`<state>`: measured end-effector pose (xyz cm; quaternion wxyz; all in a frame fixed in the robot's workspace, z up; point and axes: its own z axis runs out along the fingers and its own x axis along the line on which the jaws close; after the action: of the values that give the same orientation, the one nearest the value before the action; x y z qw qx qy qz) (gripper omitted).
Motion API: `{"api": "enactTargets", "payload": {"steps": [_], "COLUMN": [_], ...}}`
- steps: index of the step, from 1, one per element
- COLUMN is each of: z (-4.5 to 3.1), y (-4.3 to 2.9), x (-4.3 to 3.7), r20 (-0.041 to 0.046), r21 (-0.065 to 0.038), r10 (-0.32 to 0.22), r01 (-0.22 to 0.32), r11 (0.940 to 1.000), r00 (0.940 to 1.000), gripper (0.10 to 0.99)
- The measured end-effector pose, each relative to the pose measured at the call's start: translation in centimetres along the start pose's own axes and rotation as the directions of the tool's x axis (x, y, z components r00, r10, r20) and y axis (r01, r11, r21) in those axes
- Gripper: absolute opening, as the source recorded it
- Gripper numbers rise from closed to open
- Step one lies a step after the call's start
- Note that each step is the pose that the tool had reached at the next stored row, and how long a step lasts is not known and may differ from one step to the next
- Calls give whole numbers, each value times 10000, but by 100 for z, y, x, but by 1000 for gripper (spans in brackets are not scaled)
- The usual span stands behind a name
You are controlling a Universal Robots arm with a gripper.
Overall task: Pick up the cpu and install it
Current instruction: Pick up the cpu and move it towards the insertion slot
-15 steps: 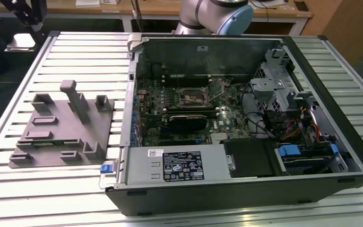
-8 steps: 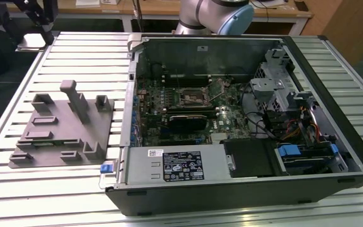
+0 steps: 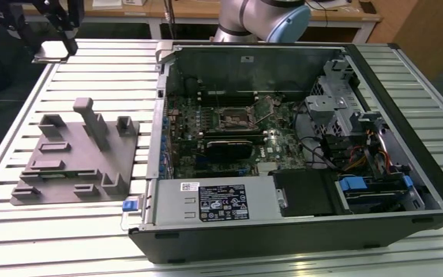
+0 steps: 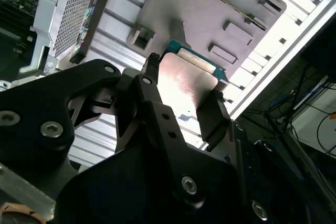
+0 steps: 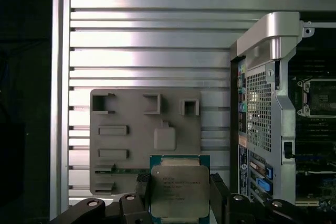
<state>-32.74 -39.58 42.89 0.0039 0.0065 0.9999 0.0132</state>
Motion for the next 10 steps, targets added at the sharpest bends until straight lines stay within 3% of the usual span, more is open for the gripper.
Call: {"api": "enactTargets", "payload": {"steps": [10], "z": [2], "y": [3], "x": [-226], "r20": [-18], "r21": [0], "r10": [1], "r01": [-1], "r11": [10000], "r00": [10000], "gripper": [541]}}
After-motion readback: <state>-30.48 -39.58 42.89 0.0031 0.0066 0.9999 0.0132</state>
